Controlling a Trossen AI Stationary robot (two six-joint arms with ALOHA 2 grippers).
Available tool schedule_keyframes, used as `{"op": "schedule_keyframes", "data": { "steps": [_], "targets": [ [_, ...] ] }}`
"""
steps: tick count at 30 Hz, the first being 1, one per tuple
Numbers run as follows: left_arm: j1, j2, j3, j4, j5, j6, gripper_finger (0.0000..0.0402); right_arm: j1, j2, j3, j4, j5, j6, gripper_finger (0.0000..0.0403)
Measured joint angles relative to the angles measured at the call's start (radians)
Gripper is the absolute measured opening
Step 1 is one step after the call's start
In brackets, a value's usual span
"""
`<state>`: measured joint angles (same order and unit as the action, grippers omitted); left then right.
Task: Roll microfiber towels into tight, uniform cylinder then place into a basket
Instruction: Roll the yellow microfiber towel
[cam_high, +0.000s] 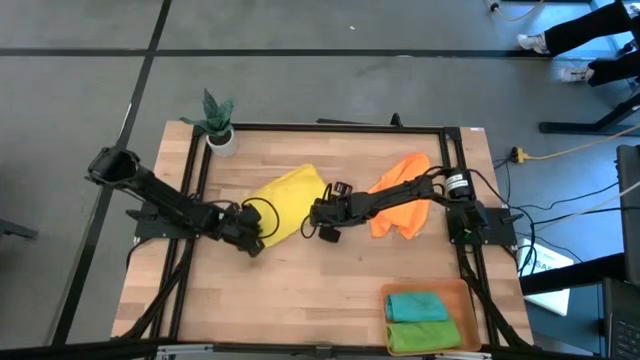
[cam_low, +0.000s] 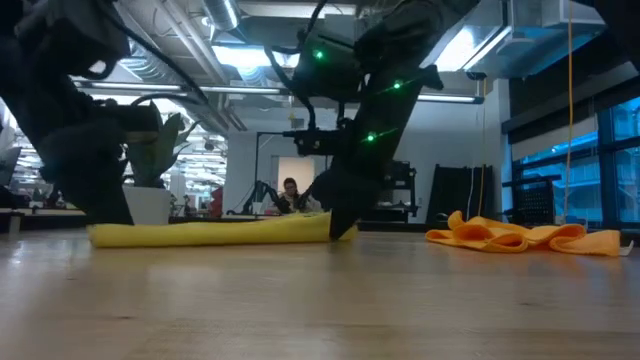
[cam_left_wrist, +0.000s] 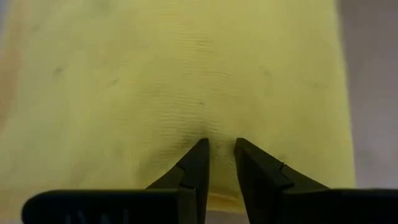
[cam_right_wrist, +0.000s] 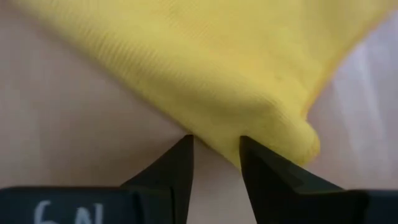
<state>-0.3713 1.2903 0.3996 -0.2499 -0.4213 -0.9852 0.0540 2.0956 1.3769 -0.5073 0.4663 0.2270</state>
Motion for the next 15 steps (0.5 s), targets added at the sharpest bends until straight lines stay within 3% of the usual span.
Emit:
{"op": "schedule_keyframes", "data": {
  "steps": [15],
  "targets": [
    [-0.132, 0.084, 0.0, 0.264, 0.078, 0.032, 0.0071, -0.101, -0.007, 0.002, 0.104, 0.042, -0.056, 0.0131]
  ]
}}
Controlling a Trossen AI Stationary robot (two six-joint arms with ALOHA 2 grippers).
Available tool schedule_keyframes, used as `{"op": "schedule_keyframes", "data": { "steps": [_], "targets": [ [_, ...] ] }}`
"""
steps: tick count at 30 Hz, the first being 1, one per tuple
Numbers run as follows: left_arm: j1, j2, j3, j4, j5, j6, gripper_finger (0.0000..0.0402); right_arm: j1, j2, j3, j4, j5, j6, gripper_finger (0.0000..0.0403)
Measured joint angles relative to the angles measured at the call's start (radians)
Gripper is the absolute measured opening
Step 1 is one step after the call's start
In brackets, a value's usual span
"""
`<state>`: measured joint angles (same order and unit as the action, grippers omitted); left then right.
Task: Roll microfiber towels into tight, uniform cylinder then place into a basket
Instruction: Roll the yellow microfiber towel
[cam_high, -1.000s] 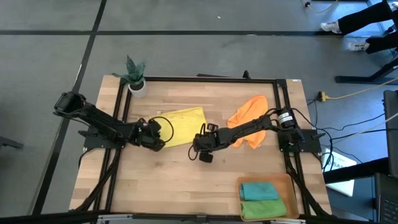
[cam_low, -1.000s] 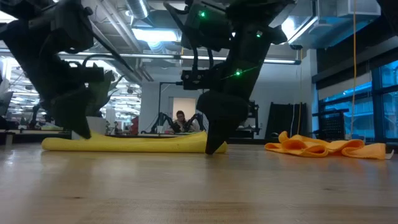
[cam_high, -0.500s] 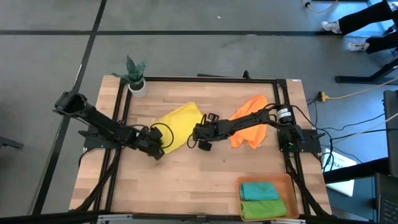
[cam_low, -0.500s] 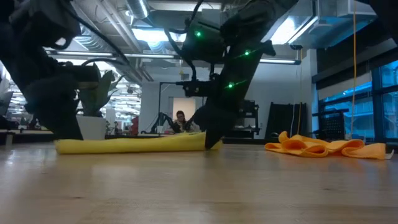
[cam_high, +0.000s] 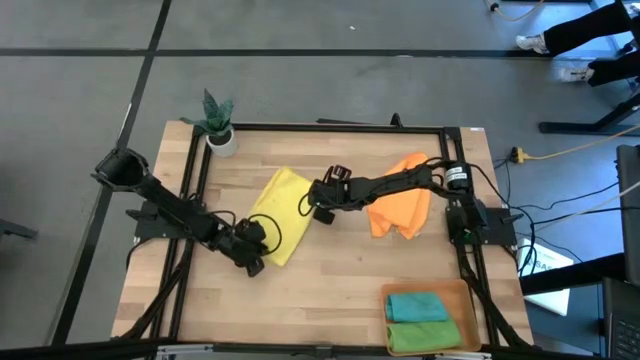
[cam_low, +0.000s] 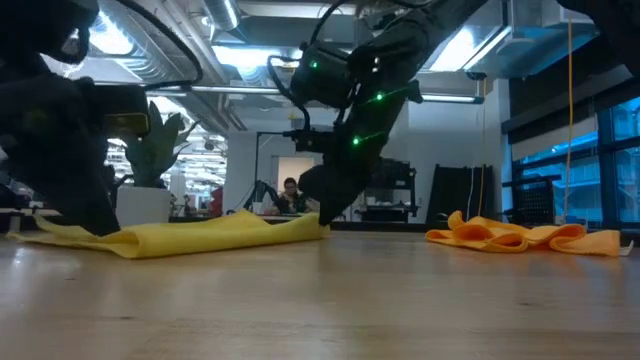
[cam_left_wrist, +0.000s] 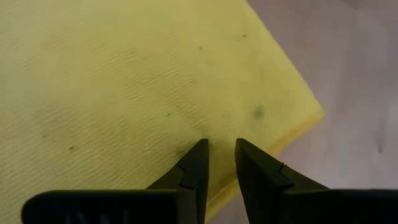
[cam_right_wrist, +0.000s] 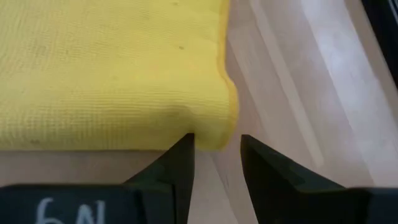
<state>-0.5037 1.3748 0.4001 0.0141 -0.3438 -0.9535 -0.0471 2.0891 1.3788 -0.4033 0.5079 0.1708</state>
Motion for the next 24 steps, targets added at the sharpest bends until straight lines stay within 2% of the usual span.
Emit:
{"op": "schedule_keyframes", "data": {
  "steps": [7, 11, 13, 18, 24],
  "targets": [
    [-0.039, -0.039, 0.054, -0.024, 0.003, 0.085, 0.0071, 0.059, -0.077, 0.0, 0.0, -0.002, 0.003, 0.0131],
    [-0.056, -0.076, 0.11, -0.125, -0.001, 0.128, 0.0071, 0.114, -0.124, 0.001, -0.001, -0.019, 0.014, 0.0131],
    [-0.063, -0.093, 0.135, -0.207, -0.014, 0.137, 0.0071, 0.141, -0.129, 0.002, 0.014, -0.082, 0.009, 0.0131],
    [-0.074, -0.111, 0.164, -0.414, -0.084, 0.104, 0.0071, 0.201, -0.109, 0.002, 0.171, -0.343, -0.062, 0.0131],
    [-0.073, -0.112, 0.164, -0.598, -0.141, -0.048, 0.0071, 0.236, -0.061, 0.001, 0.36, -0.472, -0.125, 0.0131]
  ]
}}
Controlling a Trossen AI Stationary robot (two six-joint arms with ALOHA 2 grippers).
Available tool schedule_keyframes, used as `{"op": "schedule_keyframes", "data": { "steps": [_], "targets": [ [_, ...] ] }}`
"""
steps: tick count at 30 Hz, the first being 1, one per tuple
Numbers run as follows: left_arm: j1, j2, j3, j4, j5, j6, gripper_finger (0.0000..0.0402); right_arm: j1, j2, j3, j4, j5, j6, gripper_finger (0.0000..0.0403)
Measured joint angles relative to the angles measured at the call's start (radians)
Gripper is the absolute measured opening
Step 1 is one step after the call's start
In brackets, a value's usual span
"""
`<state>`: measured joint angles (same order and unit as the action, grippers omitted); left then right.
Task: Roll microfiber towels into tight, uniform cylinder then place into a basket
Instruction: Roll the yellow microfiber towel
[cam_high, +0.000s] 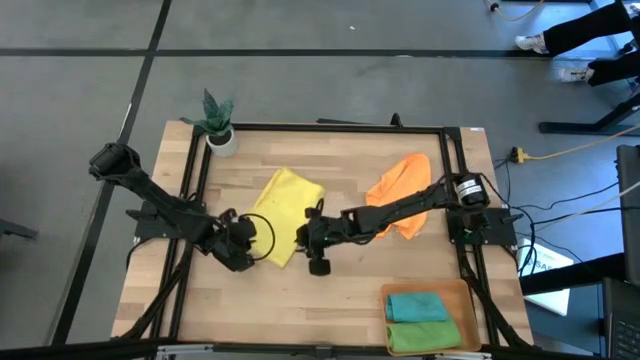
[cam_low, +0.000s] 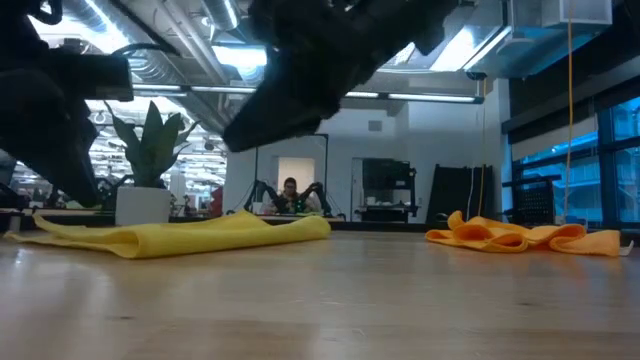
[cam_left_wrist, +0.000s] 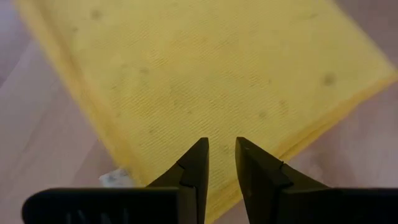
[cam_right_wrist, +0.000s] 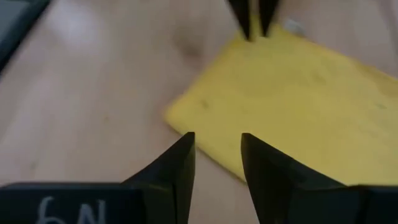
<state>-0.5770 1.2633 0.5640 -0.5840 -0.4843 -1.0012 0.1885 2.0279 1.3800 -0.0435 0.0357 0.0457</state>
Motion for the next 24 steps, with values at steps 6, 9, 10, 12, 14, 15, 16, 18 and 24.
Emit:
{"op": "schedule_keyframes", "data": {
  "steps": [6, 9, 10, 12, 14, 15, 16, 18, 24],
  "targets": [
    [-0.013, 0.0, 0.0, -0.02, -0.009, -0.059, 0.0071, -0.014, 0.089, 0.0, 0.104, -0.066, 0.006, 0.0131],
    [-0.016, 0.004, -0.003, -0.014, -0.012, -0.062, 0.0071, -0.03, 0.141, 0.0, 0.179, -0.095, 0.024, 0.0131],
    [-0.016, 0.006, -0.006, -0.014, -0.012, -0.062, 0.0071, -0.035, 0.152, 0.0, 0.192, -0.103, 0.024, 0.0131],
    [-0.016, 0.013, -0.02, -0.005, -0.013, -0.063, 0.0071, -0.045, 0.173, 0.0, 0.229, -0.123, 0.027, 0.0131],
    [-0.016, 0.014, -0.038, -0.002, -0.012, -0.069, 0.0071, -0.055, 0.185, 0.0, 0.228, -0.138, 0.03, 0.0131],
    [-0.016, 0.014, -0.047, 0.005, -0.011, -0.077, 0.0071, -0.059, 0.191, 0.0, 0.228, -0.142, 0.033, 0.0131],
    [-0.016, 0.014, -0.054, 0.009, -0.008, -0.09, 0.0071, -0.062, 0.196, 0.0, 0.225, -0.143, 0.036, 0.0131],
    [-0.016, 0.014, -0.061, 0.015, 0.0, -0.097, 0.0071, -0.069, 0.199, 0.0, 0.219, -0.143, 0.052, 0.0131],
    [-0.016, 0.014, -0.068, 0.042, 0.029, -0.096, 0.0071, -0.091, 0.199, 0.0, 0.168, -0.143, 0.07, 0.0131]
  ]
}}
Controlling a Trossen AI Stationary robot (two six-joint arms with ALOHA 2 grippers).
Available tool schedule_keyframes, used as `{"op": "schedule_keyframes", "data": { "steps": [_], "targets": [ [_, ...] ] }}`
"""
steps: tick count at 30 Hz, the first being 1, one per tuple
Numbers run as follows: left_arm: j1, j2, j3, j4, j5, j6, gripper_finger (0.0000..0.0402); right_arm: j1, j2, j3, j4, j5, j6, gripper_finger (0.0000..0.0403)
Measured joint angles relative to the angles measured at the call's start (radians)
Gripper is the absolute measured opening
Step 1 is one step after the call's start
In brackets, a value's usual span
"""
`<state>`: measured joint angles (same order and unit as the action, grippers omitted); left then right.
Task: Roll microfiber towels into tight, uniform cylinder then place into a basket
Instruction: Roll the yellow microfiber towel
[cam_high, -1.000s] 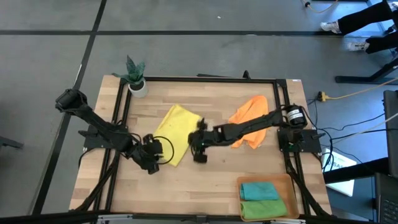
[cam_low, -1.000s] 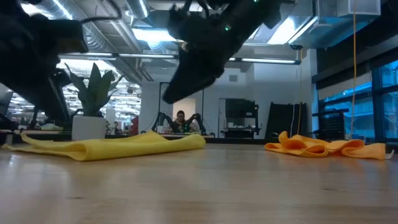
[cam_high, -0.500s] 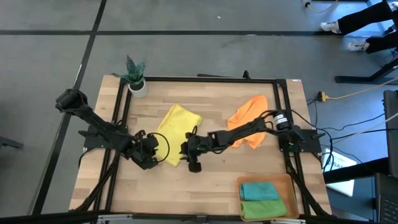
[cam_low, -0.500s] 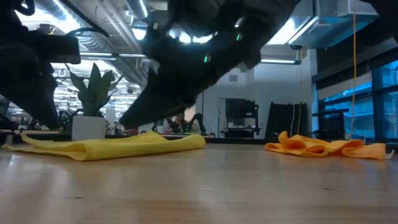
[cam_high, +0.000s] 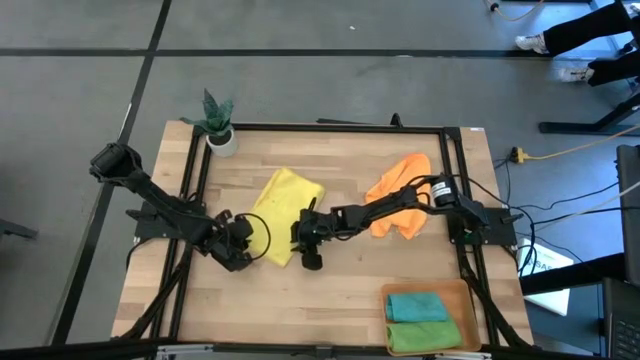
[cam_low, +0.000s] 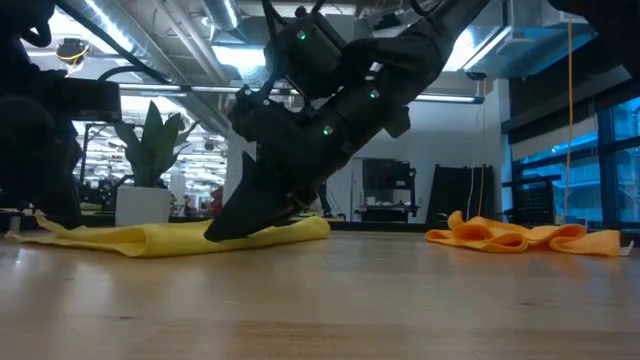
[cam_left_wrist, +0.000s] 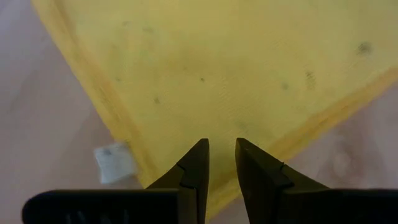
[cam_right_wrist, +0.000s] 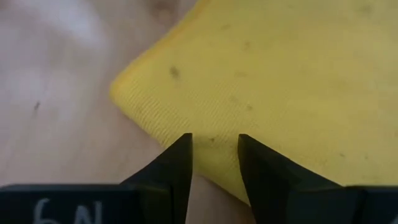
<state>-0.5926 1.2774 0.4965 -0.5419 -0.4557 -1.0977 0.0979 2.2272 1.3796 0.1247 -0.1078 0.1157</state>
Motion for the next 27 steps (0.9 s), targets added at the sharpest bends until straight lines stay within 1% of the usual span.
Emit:
{"op": "schedule_keyframes", "data": {
  "steps": [3, 9, 17, 21, 27],
  "targets": [
    [0.0, 0.0, 0.0, 0.007, 0.028, 0.0, 0.0071, -0.01, 0.0, 0.0, -0.006, 0.0, 0.035, 0.0131],
    [0.0, 0.002, 0.0, 0.027, 0.03, 0.0, 0.0071, -0.022, -0.002, 0.001, -0.036, 0.0, 0.035, 0.0131],
    [0.0, 0.085, 0.003, 0.052, 0.043, 0.001, 0.0071, -0.026, -0.003, 0.002, -0.051, -0.001, 0.034, 0.0131],
    [-0.003, 0.1, 0.003, 0.089, 0.049, 0.003, 0.0071, -0.026, -0.004, 0.002, -0.052, -0.002, 0.034, 0.0131],
    [-0.003, 0.102, 0.002, 0.157, 0.085, 0.01, 0.0071, -0.029, -0.003, 0.002, -0.059, -0.001, 0.035, 0.0131]
  ]
}}
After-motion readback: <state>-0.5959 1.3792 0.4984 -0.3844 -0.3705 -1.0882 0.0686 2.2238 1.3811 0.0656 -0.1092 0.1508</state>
